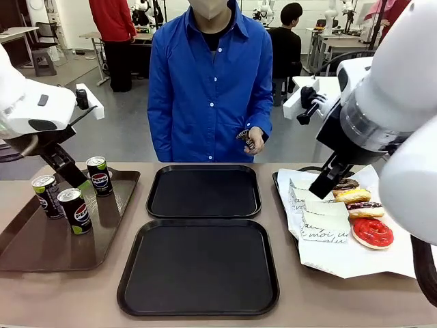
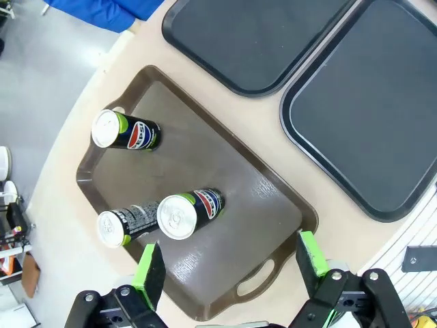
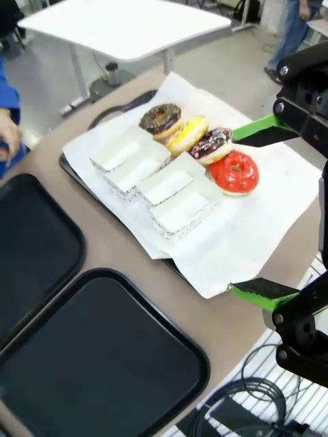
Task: Set up donuts and drinks on trays.
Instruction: Pick up one Pepsi coke and place it on the Flat Tray.
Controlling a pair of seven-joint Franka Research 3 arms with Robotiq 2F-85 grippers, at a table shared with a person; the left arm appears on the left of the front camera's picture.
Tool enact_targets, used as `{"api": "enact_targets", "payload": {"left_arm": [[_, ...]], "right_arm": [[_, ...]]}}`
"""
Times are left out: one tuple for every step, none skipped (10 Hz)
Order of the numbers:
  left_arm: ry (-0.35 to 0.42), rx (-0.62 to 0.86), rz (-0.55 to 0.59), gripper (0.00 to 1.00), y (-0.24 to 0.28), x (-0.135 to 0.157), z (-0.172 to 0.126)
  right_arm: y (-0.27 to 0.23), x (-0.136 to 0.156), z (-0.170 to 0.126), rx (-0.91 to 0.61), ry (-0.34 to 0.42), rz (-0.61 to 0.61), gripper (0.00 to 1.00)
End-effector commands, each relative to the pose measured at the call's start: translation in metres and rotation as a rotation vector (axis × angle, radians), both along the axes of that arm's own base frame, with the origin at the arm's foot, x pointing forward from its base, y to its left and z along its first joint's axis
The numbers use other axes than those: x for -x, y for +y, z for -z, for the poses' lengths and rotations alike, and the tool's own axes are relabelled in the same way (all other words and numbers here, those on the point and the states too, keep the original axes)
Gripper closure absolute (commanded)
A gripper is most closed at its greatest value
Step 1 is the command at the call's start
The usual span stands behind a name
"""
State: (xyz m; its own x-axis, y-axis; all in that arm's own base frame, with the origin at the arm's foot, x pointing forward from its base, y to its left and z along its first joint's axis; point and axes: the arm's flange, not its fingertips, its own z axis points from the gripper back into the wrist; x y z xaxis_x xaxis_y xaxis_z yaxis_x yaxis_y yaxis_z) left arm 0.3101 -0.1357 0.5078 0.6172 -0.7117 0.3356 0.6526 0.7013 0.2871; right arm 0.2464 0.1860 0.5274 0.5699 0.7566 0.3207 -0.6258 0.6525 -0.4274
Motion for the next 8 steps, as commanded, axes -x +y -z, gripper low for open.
{"api": "enact_targets", "payload": {"left_arm": [[0.006, 0.002, 0.000, 0.00, -0.004, -0.017, 0.017], [0.006, 0.002, 0.000, 0.00, -0.004, -0.017, 0.017], [0.012, -0.001, 0.002, 0.00, -0.002, -0.006, 0.008], [0.111, 0.478, 0.005, 0.00, 0.021, -0.020, 0.009], [0.200, 0.816, 0.009, 0.00, 0.041, -0.023, 0.011], [0.294, 1.066, -0.019, 0.00, 0.064, -0.026, 0.014], [0.332, 1.192, -0.071, 0.00, 0.085, -0.033, 0.017], [0.414, 1.321, -0.103, 0.00, 0.106, -0.041, 0.025]], "right_arm": [[0.001, -0.032, 0.025, 0.017, 0.047, -0.028, 0.00], [0.001, -0.032, 0.025, 0.017, 0.047, -0.028, 0.00], [0.002, -0.012, 0.012, 0.007, 0.032, -0.006, 0.00], [-0.025, -0.027, 0.024, -0.376, 0.120, 0.027, 0.00], [-0.058, -0.036, 0.036, -0.675, 0.197, 0.123, 0.00], [-0.093, -0.042, 0.047, -0.904, 0.228, 0.150, 0.00], [-0.123, -0.044, 0.057, -1.075, 0.244, 0.190, 0.00], [-0.153, -0.045, 0.071, -1.208, 0.261, 0.240, 0.00]]}}
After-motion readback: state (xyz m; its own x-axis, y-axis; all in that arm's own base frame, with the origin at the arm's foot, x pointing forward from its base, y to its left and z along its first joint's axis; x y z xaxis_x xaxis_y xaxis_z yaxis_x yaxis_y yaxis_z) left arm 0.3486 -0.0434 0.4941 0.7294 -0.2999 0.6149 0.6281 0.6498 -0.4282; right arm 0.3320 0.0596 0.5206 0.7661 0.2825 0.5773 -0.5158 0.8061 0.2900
